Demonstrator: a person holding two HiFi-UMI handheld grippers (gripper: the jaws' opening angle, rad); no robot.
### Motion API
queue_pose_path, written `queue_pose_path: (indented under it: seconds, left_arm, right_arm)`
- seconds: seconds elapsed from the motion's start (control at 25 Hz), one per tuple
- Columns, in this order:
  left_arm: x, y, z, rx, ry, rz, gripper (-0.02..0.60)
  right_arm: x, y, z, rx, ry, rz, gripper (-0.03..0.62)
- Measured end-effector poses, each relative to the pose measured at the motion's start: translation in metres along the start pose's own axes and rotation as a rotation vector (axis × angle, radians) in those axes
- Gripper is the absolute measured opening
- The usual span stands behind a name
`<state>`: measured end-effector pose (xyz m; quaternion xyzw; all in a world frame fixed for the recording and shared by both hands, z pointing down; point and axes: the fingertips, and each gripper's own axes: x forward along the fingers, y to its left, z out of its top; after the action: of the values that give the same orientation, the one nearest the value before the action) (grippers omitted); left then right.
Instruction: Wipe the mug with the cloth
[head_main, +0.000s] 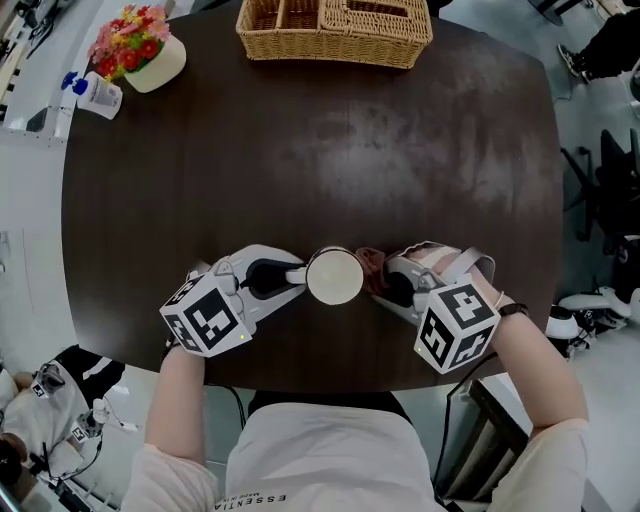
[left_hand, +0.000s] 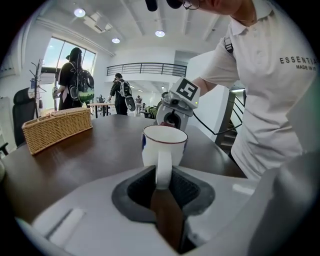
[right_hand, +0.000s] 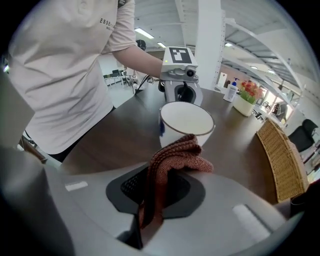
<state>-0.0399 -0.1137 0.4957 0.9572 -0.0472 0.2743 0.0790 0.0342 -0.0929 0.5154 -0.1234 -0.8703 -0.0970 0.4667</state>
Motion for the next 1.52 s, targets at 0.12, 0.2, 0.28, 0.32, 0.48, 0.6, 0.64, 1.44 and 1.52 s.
queue_pose_path:
  seconds: [0.12, 0.2, 0.28, 0.32, 0.48, 0.6, 0.64, 1.44, 1.52]
  left_arm:
    - [0.0, -0.002, -0.003, -0.014, -0.014, 0.022, 0.08]
    - [0.0, -0.003, -0.003, -0.019, -0.024, 0.038, 0.08]
    - [0.0, -0.003, -0.002, -0.021, -0.031, 0.057, 0.08]
    - [0.001, -0.004, -0.002, -0.021, -0.034, 0.067, 0.08]
    - [-0.001, -0.007, 0.002, -0.015, -0.067, 0.112, 0.078]
    - [-0.002, -0.009, 0.01, -0.011, -0.137, 0.154, 0.078]
    - [-0.003, -0.01, 0.014, -0.006, -0.161, 0.168, 0.078]
    - [-0.034, -0.035, 0.076, 0.066, -0.361, 0.199, 0.072]
    - [-0.04, -0.038, 0.092, 0.085, -0.369, 0.182, 0.072]
  right_arm:
    - [0.004, 0.018, 0.01, 0.013, -0.031, -0.014, 0.08]
    - [0.008, 0.029, 0.017, 0.062, -0.075, -0.014, 0.08]
    - [0.01, 0.037, 0.024, 0.13, -0.123, -0.024, 0.08]
    - [0.009, 0.038, 0.025, 0.166, -0.141, -0.041, 0.08]
    - [-0.002, 0.023, 0.02, 0.353, -0.168, -0.197, 0.08]
    - [-0.017, 0.01, 0.007, 0.524, -0.18, -0.333, 0.08]
    - [-0.022, 0.008, 0.003, 0.577, -0.193, -0.37, 0.08]
    - [-0.06, -0.003, -0.01, 0.801, -0.33, -0.513, 0.08]
    - [-0.063, -0.008, -0.006, 0.807, -0.344, -0.514, 0.08]
